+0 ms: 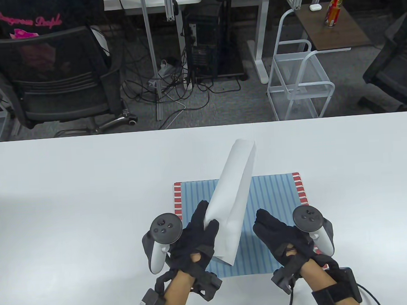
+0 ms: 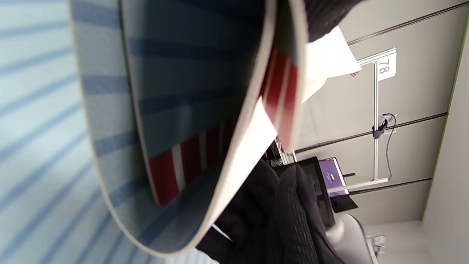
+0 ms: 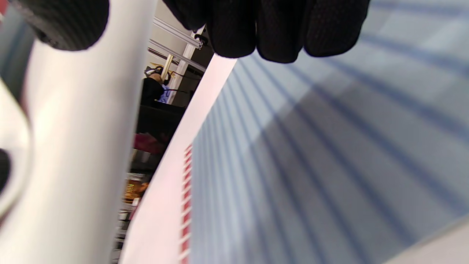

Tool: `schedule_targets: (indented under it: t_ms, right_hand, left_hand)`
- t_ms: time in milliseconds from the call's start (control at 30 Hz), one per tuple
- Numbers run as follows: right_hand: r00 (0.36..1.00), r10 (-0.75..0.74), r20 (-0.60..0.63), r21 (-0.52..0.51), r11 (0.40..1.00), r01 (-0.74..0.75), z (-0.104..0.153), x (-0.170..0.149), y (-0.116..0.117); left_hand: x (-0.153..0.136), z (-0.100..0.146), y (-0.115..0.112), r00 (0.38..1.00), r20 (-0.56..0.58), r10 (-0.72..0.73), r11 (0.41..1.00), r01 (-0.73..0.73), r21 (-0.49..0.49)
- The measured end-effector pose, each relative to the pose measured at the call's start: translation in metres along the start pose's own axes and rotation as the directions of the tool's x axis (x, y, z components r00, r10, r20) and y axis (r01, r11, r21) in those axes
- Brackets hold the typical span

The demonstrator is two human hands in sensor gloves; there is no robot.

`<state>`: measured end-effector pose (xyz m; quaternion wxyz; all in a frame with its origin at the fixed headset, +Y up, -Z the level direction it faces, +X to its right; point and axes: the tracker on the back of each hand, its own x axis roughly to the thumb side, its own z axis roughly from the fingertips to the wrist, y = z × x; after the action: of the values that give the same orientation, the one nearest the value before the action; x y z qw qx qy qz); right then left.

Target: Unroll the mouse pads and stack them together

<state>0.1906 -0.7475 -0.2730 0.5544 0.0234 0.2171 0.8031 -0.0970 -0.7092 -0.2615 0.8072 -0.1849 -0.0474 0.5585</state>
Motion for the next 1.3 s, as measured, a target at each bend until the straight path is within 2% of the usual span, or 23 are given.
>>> schedule_targets:
  t_ms: [233,400,533,700,1033,1133,1300]
  right_hand:
    - [0.972,-0.234,-0.032,0.108,0.966,0.236,-0.004,-0.008,0.009]
    - [0.95,-0.309,-0.05,0.109,0.944,0.313,-0.004,-0.012,0.008]
    - [0.945,-0.321,-0.06,0.071,0.943,0.325,-0.004,-0.013,0.005]
    - [0.94,-0.339,-0.05,0.028,0.94,0.34,-0.003,-0.015,0.0]
    - [0.973,-0.23,-0.014,-0.028,0.973,0.229,-0.001,-0.01,-0.005]
    - [0.984,-0.175,0.006,-0.032,0.984,0.176,0.0,-0.007,-0.005]
    - [0.989,-0.145,0.034,-0.012,0.989,0.145,0.001,-0.002,-0.001]
  left_hand:
    - [-0.007,-0.005,-0.02,0.994,-0.02,0.107,0.983,-0.108,-0.146]
    - [-0.011,-0.008,-0.026,0.99,-0.035,0.135,0.969,-0.139,-0.205]
    - [-0.012,-0.01,-0.032,0.987,-0.041,0.156,0.948,-0.161,-0.274]
    - [-0.013,-0.012,-0.035,0.991,-0.04,0.128,0.943,-0.134,-0.305]
    - [-0.023,-0.015,-0.027,0.965,-0.1,0.242,0.917,-0.261,-0.302]
    - [-0.028,-0.015,-0.02,0.954,-0.12,0.274,0.918,-0.297,-0.265]
    - [-0.042,-0.016,-0.009,0.919,-0.217,0.328,0.923,-0.361,-0.135]
